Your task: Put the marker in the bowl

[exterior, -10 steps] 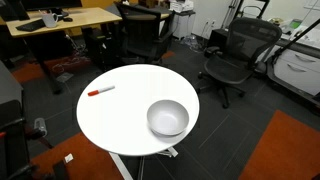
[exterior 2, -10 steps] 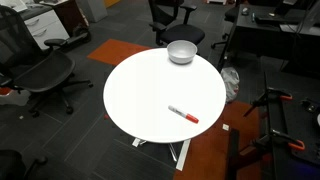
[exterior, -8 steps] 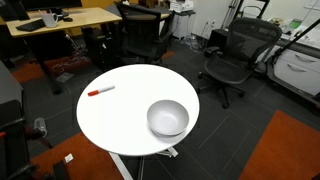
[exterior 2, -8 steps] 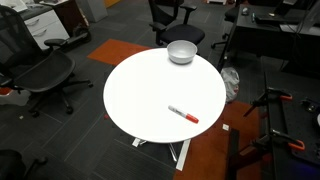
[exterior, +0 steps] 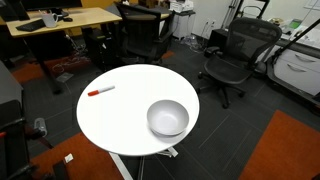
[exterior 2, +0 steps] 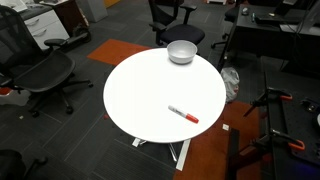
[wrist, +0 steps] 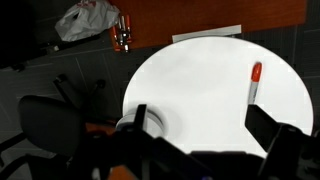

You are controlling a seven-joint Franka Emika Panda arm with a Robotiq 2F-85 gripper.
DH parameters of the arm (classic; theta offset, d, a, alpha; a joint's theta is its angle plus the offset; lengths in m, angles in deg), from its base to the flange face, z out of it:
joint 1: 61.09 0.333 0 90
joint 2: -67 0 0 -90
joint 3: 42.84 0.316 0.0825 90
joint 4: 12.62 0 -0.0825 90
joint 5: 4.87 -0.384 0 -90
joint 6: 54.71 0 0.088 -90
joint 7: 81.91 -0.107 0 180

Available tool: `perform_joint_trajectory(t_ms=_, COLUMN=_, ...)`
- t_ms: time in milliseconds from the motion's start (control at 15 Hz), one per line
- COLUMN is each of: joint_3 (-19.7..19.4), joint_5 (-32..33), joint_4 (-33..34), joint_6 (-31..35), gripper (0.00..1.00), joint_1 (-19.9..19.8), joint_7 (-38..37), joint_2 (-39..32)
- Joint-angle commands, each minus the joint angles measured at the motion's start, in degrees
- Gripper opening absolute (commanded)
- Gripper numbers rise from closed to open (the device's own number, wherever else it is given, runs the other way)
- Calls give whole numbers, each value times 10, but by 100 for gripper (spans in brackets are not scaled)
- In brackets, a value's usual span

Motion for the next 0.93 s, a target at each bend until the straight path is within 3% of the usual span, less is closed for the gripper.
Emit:
perform_joint_trajectory(t_ms=0, joint_3=-8, joint_5=9, joint_4=6, joint_6=21, gripper=100, joint_1=5, joint_7=-11, joint_2=-33)
perform_joint_trajectory(t_ms=400, joint_3=-13, joint_5=7, joint_4=-8, joint_6=132, gripper=100, joint_1=12, joint_7=3, joint_2=-120)
perform_joint_trajectory(t_ms=867, joint_3=-12, joint_5=7, joint_4=6, joint_6=234, gripper=100, joint_1=30, joint_7=8, joint_2=-304)
